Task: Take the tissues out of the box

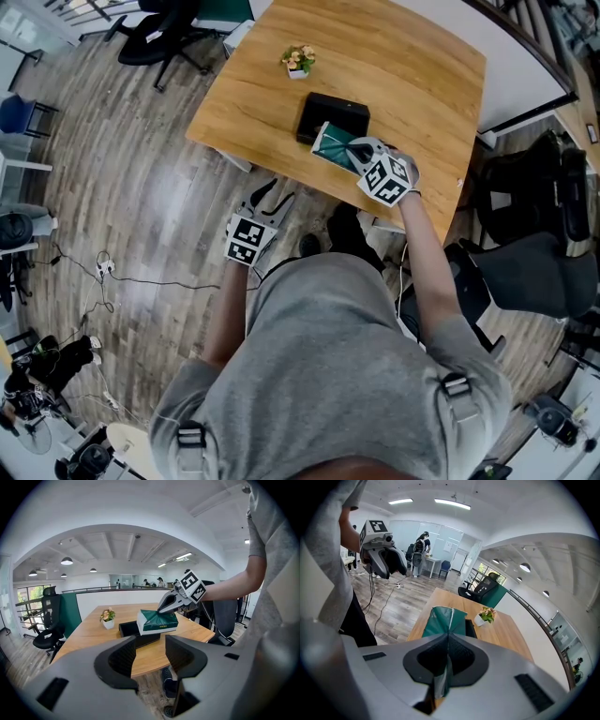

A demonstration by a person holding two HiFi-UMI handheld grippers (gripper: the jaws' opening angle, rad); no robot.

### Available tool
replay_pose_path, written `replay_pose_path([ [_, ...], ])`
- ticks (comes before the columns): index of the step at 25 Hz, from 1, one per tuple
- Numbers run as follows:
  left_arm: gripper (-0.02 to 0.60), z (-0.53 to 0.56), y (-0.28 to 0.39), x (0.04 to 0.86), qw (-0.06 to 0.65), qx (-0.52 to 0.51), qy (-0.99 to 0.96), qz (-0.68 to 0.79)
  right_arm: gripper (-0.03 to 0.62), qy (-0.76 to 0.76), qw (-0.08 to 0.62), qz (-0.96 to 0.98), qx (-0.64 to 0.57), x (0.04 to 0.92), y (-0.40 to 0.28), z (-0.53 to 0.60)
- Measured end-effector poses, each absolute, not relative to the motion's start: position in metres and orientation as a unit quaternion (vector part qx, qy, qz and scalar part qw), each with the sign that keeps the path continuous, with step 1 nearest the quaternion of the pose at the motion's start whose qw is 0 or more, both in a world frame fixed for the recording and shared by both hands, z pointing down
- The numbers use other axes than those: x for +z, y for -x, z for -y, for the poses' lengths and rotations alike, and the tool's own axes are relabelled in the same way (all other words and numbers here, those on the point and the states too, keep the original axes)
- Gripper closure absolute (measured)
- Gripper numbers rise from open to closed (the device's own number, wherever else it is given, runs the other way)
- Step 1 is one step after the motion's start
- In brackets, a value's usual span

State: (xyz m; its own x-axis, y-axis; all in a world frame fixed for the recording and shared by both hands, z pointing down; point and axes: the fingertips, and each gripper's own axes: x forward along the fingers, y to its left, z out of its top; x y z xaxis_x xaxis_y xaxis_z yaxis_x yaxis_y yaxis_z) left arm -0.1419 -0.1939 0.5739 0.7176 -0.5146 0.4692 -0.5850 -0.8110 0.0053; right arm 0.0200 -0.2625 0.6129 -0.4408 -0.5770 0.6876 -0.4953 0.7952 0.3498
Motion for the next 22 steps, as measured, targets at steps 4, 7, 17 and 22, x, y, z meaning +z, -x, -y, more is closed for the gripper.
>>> replay_pose_path([
  [4, 0.37, 0.189, 0.139, 0.575, 0.073, 0.23, -0.924, 0.296, 0.586, -0.32, 0.424, 0.846, -0.05, 0.613, -0.024, 0.258],
  [7, 0.37, 0.184, 0.139, 0.575, 0.069, 0.232, -0.925, 0.294, 0.586, -0.322, 0.421, 0.846, -0.049, 0.612, -0.024, 0.252],
  [17, 0.37, 0.173, 0.138, 0.575, 0.064, 0.234, -0.925, 0.294, 0.586, -0.32, 0.421, 0.848, -0.048, 0.617, -0.023, 0.237],
  [22, 0.37, 0.169, 0.137, 0.575, 0.061, 0.233, -0.925, 0.295, 0.586, -0.32, 0.422, 0.846, -0.056, 0.613, -0.024, 0.233],
])
